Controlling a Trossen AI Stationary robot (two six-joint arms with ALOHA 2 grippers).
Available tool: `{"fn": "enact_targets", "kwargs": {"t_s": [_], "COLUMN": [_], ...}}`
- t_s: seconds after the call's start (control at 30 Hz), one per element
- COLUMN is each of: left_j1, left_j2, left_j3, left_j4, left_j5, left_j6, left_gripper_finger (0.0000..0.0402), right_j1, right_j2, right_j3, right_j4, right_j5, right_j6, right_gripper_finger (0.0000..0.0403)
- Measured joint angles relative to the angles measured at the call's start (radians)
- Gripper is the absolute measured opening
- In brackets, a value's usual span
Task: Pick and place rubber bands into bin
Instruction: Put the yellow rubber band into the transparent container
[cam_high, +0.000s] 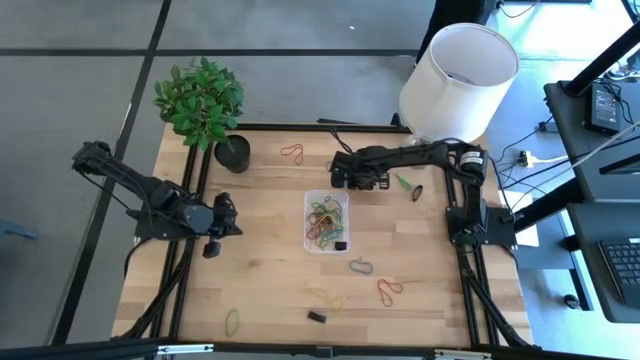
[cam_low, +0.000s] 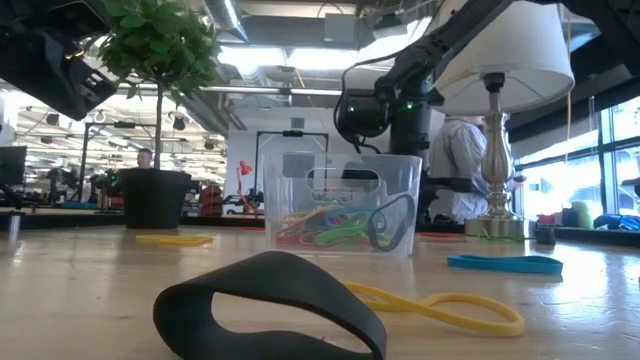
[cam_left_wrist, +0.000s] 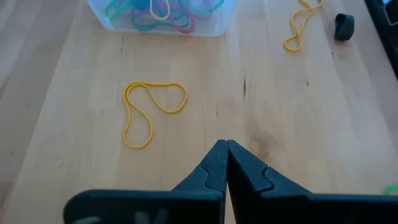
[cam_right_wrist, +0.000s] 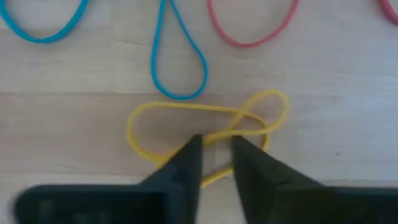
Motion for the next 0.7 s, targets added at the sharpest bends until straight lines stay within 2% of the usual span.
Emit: {"fn": "enact_targets", "kwargs": {"t_s": [0.07, 0.13, 0.5, 0.7], "left_j1": [0.000, 0.000, 0.000, 0.000], "left_j2": [0.000, 0.000, -0.007, -0.008], "left_j3": [0.000, 0.000, 0.000, 0.000], "left_j4": [0.000, 0.000, 0.004, 0.009], "left_j5": [0.000, -0.001, -0.038, -0.050], "left_j6": [0.000, -0.001, -0.003, 0.005], "left_gripper_finger": [0.0003, 0.0002, 0.0002, 0.0002], "right_j1": [0.001, 0.004, 0.060, 0.107], "right_j2": [-0.007, -0.017, -0.209, -0.279], "right_j3": [-0.001, -0.002, -0.004, 0.061], "right_j4": [0.009, 0.015, -0.007, -0.056], "right_j5": [0.008, 0.024, 0.228, 0.309], "right_j6": [-0.002, -0.011, -0.045, -0.071], "right_gripper_finger": [0.0030, 0.0010, 0.0002, 0.0002]}}
